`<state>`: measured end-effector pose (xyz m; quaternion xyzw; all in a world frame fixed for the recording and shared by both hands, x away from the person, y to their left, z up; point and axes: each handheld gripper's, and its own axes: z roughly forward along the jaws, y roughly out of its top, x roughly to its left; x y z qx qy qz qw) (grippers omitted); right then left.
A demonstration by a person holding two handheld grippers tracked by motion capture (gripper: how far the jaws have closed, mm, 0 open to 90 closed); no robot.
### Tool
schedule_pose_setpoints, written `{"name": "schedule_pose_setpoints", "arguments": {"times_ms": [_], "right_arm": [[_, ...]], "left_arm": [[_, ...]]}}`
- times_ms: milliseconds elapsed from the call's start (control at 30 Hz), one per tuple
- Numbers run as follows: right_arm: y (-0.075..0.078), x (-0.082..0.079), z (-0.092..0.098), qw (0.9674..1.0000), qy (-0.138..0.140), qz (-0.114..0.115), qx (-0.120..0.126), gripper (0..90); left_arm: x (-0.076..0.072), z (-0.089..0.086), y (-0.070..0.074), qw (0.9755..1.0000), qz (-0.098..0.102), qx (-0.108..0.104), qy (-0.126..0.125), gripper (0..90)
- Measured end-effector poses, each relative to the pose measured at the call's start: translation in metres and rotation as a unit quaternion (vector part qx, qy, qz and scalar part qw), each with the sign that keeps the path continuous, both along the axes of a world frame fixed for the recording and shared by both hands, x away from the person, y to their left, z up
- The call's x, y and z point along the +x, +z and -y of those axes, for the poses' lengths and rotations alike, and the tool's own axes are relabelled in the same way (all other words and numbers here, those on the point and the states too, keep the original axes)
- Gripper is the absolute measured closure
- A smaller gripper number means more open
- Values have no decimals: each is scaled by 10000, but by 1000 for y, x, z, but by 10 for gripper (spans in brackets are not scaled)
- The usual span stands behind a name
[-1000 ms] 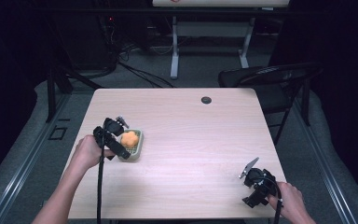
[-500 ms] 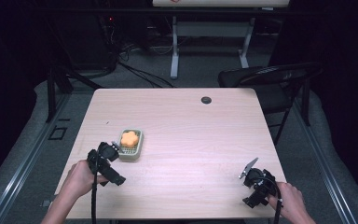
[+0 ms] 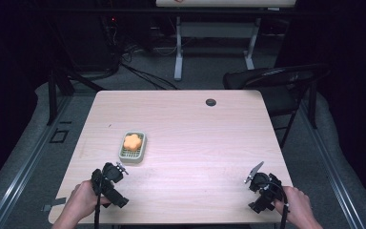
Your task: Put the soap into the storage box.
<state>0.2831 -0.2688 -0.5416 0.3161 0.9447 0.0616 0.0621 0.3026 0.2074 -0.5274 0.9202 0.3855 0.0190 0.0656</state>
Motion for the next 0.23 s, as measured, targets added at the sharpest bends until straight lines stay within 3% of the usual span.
{"name": "schedule_pose_setpoints", "arguments": {"times_ms": [233], "right_arm": [[-1, 1, 0, 10000, -11, -16, 24, 156]], "left_arm": [[5, -4, -4, 9999, 88, 66, 6, 23]]}}
